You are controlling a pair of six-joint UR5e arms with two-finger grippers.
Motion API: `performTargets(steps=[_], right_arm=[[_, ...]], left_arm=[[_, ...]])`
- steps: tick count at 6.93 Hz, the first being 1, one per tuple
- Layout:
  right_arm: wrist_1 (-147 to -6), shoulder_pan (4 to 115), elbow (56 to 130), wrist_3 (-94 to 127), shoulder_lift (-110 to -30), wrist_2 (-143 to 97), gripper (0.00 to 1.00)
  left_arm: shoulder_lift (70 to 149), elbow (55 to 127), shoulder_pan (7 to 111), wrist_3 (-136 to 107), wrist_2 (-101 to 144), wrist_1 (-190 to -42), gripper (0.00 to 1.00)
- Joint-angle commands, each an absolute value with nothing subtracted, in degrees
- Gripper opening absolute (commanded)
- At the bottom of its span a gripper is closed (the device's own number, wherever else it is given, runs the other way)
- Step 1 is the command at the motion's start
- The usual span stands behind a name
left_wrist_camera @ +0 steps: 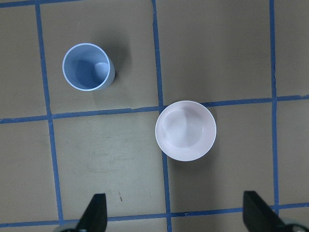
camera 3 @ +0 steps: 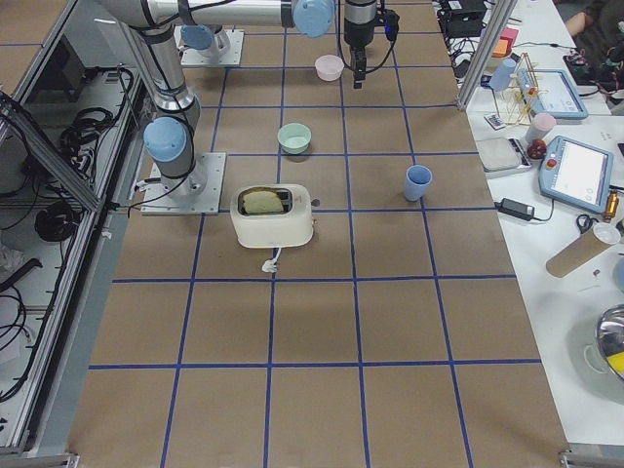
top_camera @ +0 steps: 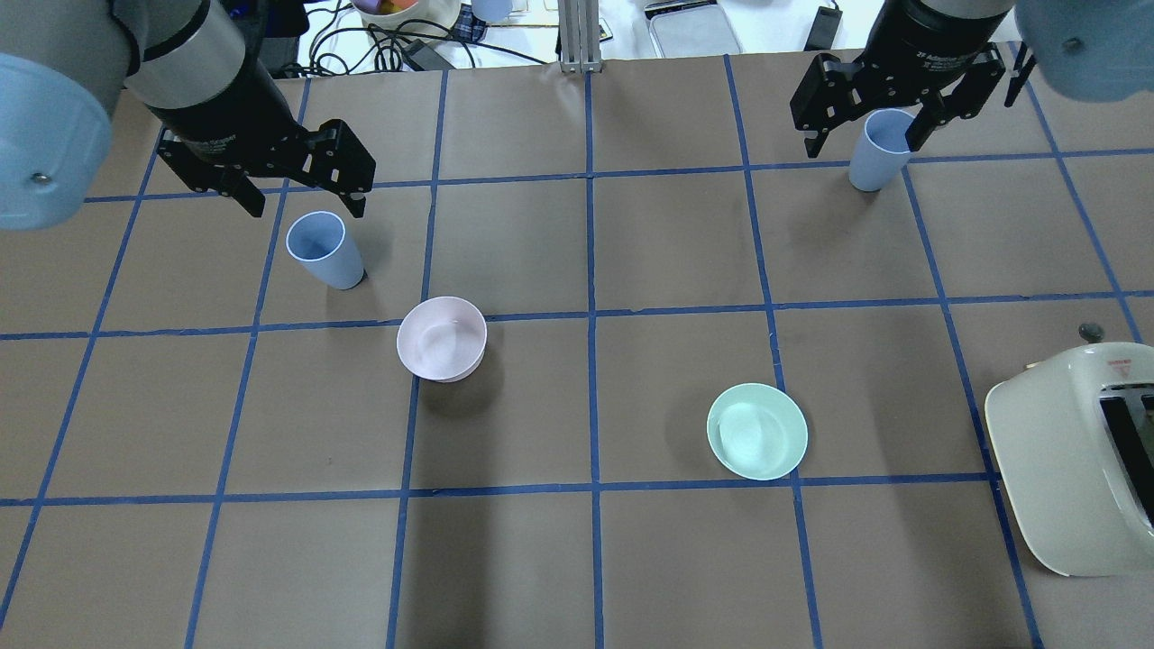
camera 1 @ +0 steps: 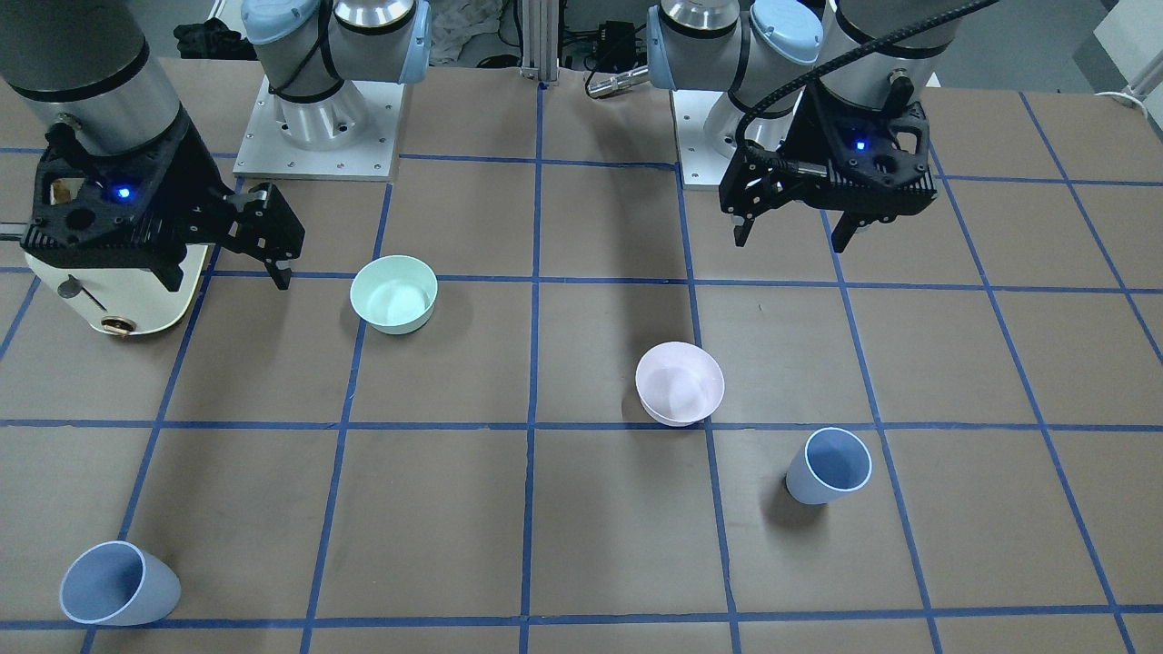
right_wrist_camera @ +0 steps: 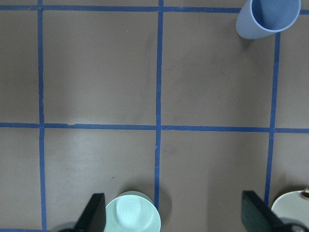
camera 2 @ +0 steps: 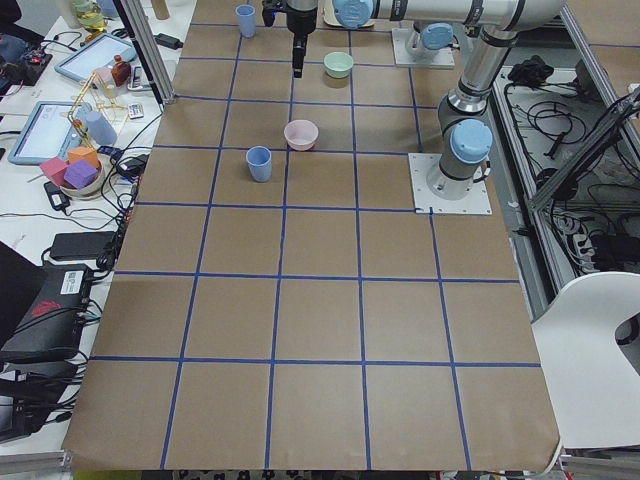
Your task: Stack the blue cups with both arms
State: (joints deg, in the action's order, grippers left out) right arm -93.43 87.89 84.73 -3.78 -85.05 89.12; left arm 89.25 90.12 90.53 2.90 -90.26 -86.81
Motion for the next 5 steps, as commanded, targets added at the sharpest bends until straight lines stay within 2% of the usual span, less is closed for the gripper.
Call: performTargets(steps=[1,4,5], right_arm=[[-93.4,87.9,84.7,-3.8,-85.1,89.1,1.00],[-93.4,87.9,84.7,-3.8,-85.1,89.1,1.00],[-93.5,87.9,84.7,-3.8,-85.1,89.1,1.00]], left_arm=[[89.2,90.1,90.5,2.9,-90.3,-86.8,1.00],[90.0,89.8,90.1,3.0,-90.2,-86.3,1.00],[93.4,89.3,89.4,3.8,-90.3,-85.1,1.00]])
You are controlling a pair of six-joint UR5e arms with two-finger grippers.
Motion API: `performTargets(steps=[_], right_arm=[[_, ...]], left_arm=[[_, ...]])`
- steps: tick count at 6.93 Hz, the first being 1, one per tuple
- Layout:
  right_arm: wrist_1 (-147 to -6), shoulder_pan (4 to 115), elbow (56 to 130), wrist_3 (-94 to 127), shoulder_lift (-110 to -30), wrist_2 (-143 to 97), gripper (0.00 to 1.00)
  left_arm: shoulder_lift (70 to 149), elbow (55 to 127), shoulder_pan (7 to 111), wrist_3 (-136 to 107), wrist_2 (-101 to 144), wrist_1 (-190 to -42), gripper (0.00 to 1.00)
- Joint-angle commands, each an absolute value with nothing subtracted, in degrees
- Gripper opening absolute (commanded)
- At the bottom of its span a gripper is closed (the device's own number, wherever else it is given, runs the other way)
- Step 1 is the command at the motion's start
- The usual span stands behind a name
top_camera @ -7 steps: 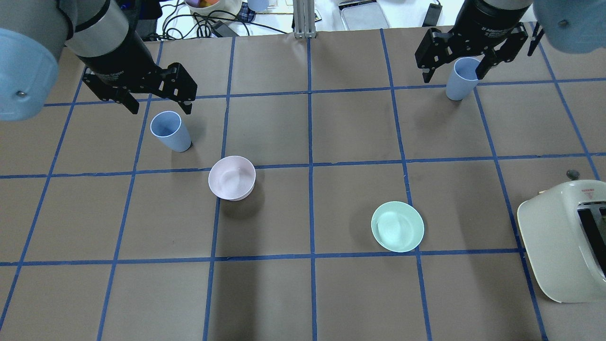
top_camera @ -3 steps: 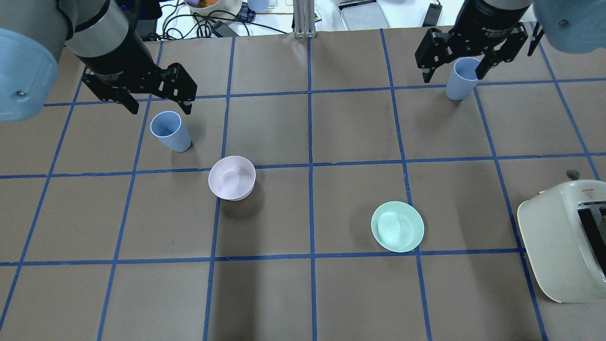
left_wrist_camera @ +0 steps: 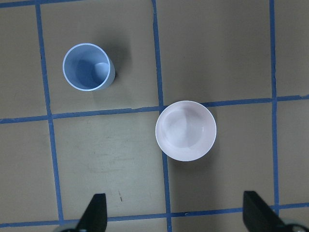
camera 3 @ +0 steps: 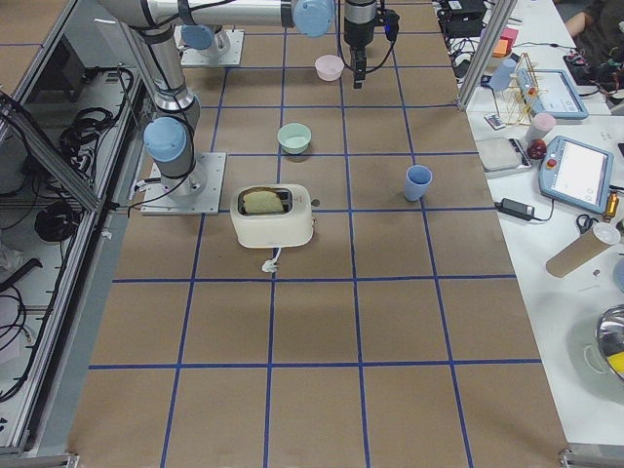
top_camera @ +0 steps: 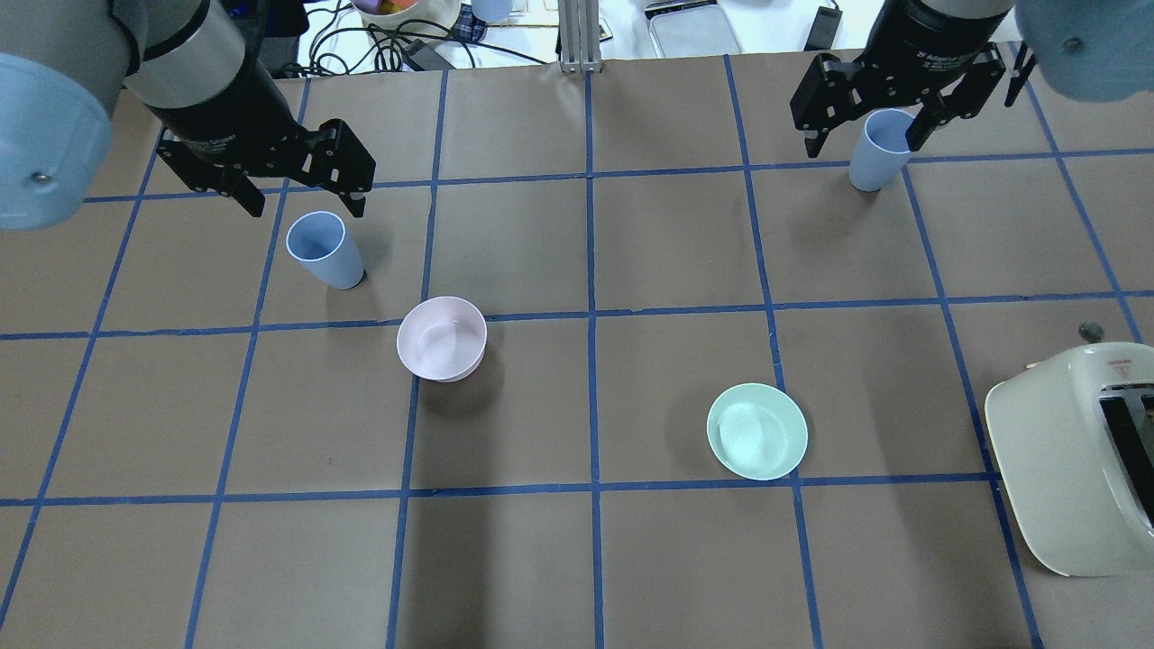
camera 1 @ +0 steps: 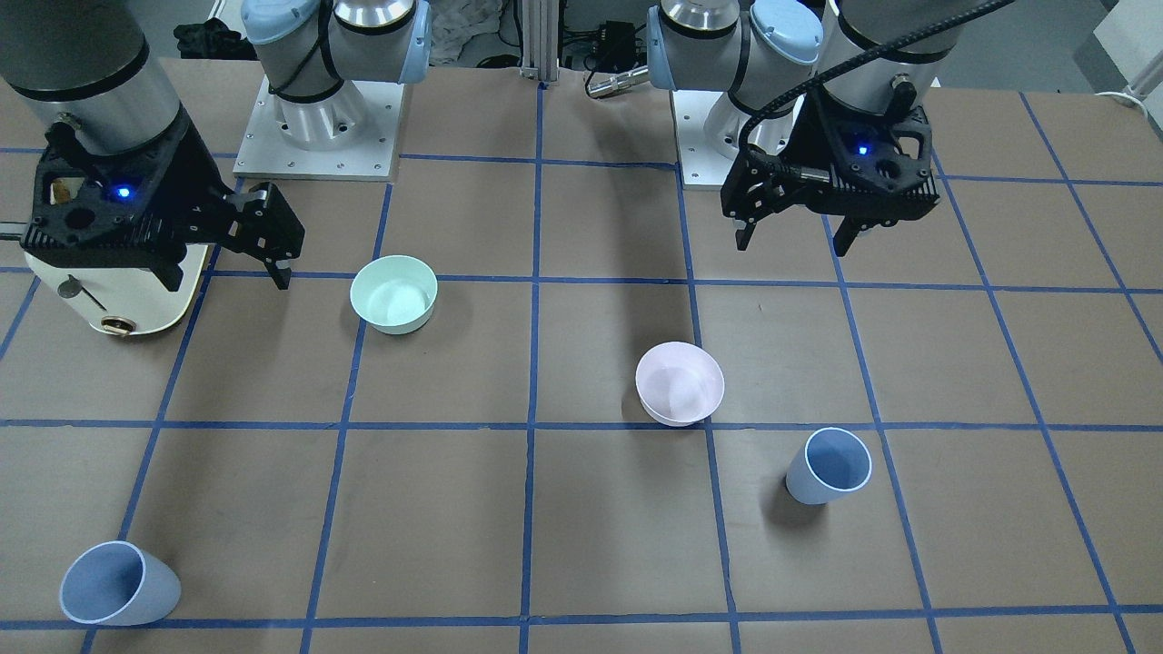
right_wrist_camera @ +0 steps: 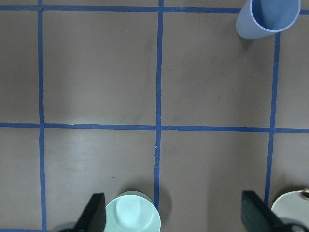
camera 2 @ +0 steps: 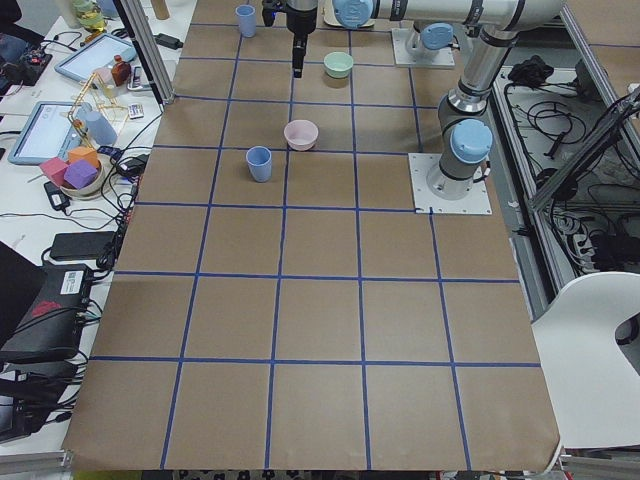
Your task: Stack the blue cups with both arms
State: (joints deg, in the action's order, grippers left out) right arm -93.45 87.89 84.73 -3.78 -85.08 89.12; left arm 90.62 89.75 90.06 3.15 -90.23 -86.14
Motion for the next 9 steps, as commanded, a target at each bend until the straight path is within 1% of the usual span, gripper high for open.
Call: performTargets(steps=[1,3,4,6,7,8,9], right_arm=[[-93.4,87.9,84.7,-3.8,-85.1,89.1,1.00],[-93.3,87.9,84.7,-3.8,-85.1,89.1,1.00],[-93.4,87.9,84.7,-3.8,-85.1,89.1,1.00],[-93.3,87.9,84.7,-3.8,-85.1,89.1,1.00],[-93.3,87.9,84.8,-3.8,-85.1,89.1,1.00],[-93.3,87.9,84.8,-3.8,-85.1,89.1,1.00],[-93.3,87.9,84.8,-3.8,-85.1,89.1,1.00]], left_arm=[[99.3,88.5,89.3,3.0,-90.7,-79.0,1.00],[110.2,83.9,86.5,3.0,-93.3,-77.1,1.00],[113.5,82.5,84.6,3.2,-93.4,-76.2,1.00],[117.6,83.2,84.0,2.3,-93.5,-75.1,1.00],[118.8,83.4,84.0,1.2,-93.0,-73.8,0.92],[119.2,84.8,84.0,-0.1,-92.9,-73.7,0.85],[119.3,87.4,84.1,-0.8,-93.1,-73.5,0.50]])
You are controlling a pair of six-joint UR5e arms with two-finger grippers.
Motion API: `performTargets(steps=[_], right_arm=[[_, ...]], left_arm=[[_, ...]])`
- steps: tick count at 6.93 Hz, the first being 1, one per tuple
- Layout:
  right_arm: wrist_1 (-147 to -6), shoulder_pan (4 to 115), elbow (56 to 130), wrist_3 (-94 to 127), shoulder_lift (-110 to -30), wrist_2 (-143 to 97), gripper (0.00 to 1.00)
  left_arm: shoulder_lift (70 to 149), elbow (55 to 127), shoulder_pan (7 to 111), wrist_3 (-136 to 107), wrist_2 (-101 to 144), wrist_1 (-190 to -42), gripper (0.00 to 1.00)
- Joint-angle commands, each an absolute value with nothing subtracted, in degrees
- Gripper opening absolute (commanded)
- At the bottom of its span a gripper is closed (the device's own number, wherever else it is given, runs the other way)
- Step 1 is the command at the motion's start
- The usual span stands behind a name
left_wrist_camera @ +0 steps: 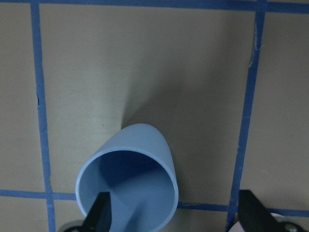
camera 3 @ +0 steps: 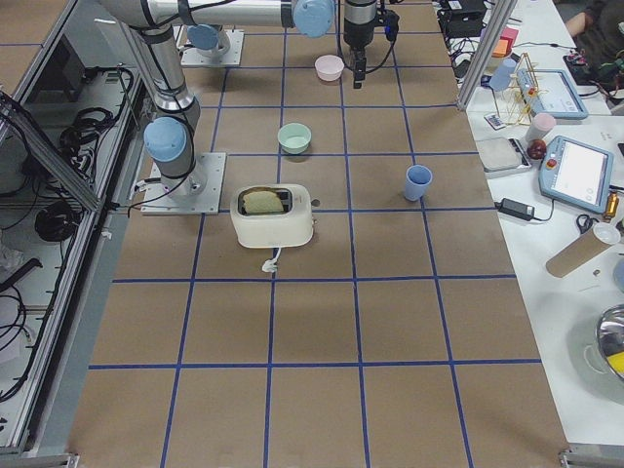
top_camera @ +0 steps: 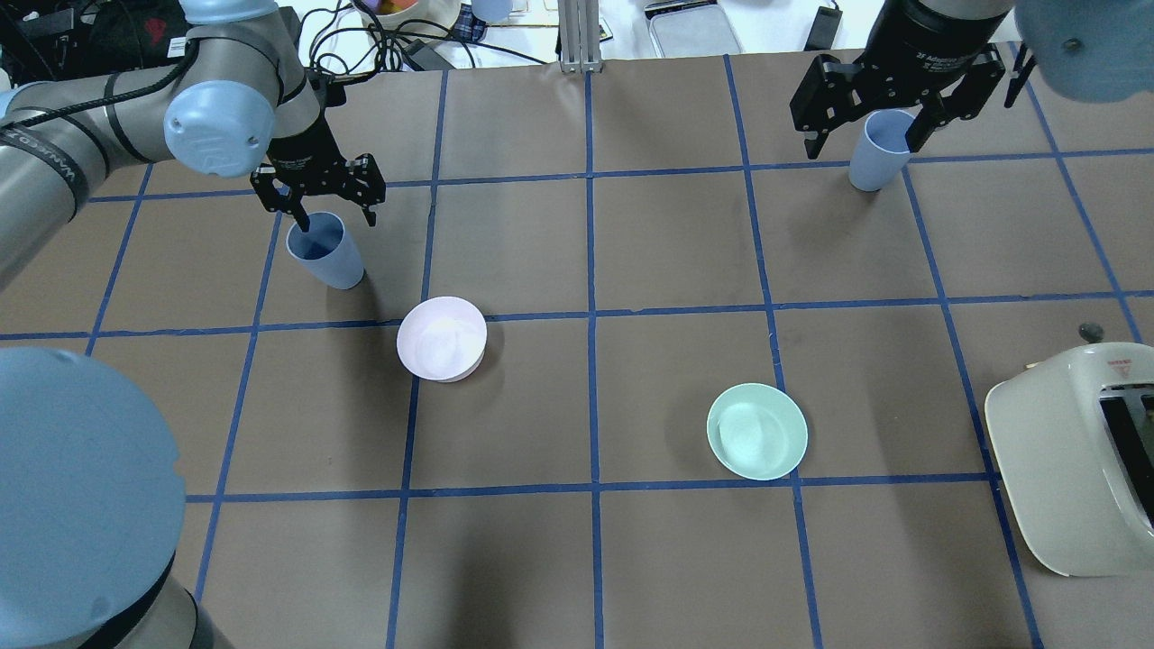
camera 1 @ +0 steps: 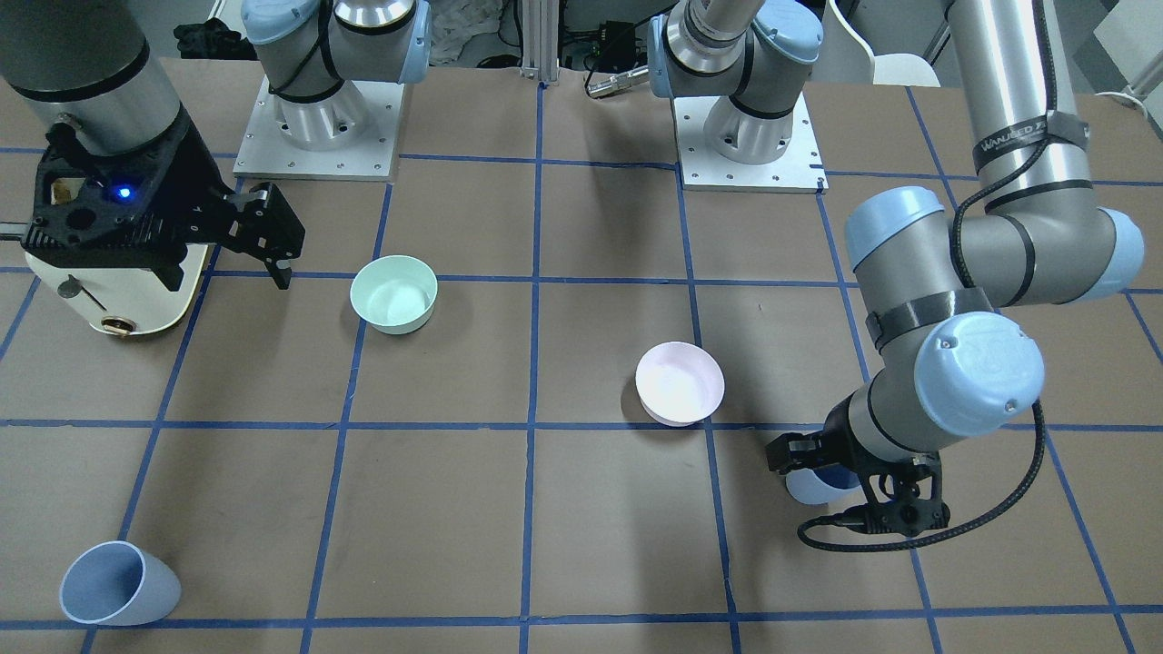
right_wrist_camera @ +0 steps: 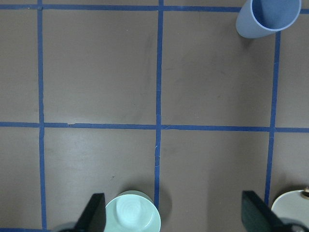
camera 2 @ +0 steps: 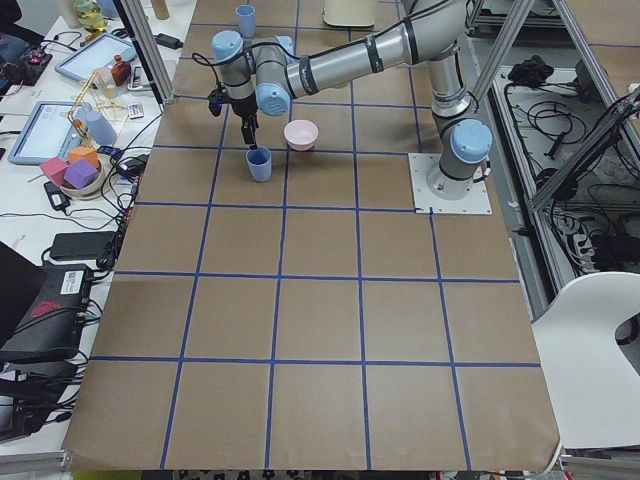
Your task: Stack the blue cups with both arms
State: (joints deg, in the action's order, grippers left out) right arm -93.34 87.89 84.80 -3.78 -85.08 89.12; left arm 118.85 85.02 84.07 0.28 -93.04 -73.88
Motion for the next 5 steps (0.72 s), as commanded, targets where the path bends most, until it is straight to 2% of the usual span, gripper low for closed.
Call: performTargets(steps=[1,5], right_arm=[[-93.3,87.9,84.8,-3.8,-85.1,89.1,1.00],[-93.3,87.9,84.8,-3.8,-85.1,89.1,1.00]], left_arm=[[119.2,88.8,84.3,-1.0,-93.3,-72.3,0.01],[116.3,88.2,86.2,-0.9,-93.5,-71.1,0.00]])
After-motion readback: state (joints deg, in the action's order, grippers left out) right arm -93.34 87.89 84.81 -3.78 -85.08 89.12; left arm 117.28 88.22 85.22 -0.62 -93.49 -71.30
